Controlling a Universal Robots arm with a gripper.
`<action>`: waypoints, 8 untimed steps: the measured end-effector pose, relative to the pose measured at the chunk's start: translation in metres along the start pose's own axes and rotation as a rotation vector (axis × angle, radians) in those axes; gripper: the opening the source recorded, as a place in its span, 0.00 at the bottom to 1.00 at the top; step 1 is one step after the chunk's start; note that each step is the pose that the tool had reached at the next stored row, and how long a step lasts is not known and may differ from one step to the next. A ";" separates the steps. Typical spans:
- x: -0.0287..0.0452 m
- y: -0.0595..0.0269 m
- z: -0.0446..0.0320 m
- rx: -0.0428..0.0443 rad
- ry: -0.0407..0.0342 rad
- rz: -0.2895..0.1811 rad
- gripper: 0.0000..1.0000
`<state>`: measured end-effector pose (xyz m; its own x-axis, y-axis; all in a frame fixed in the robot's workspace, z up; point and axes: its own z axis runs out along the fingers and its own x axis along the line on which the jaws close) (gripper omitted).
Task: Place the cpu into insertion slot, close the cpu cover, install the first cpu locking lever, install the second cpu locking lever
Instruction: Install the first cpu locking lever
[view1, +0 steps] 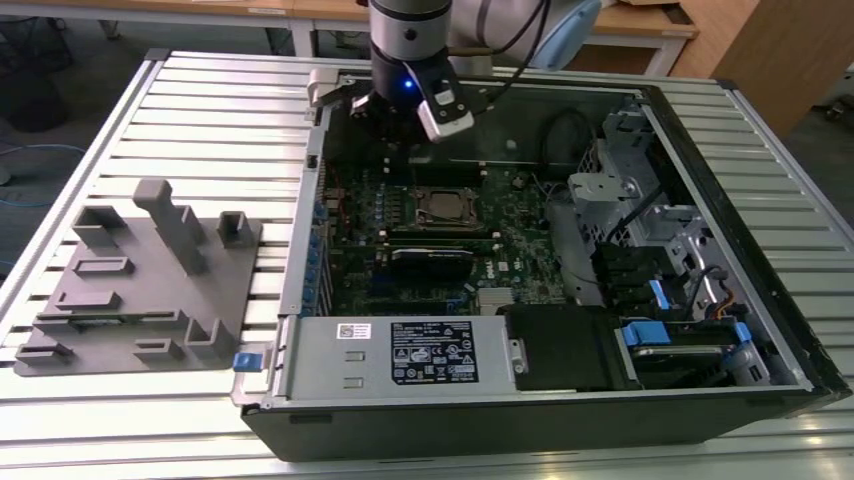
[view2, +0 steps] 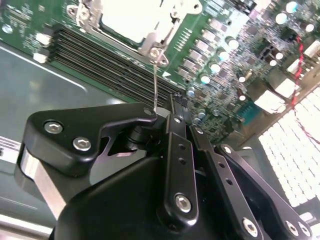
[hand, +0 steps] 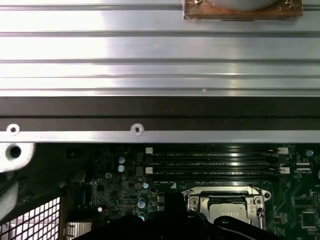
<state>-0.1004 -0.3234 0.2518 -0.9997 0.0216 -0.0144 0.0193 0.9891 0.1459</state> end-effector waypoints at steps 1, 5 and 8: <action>-0.0025 -0.0001 0.0001 -0.0002 0.0001 0.000 0.11; -0.0127 -0.0008 0.0003 -0.0002 0.0008 0.000 0.11; -0.0197 -0.0011 0.0004 -0.0002 0.0016 0.000 0.11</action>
<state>-0.0807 -0.3249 0.2515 -0.9997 0.0215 -0.0128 0.0194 0.9891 0.1461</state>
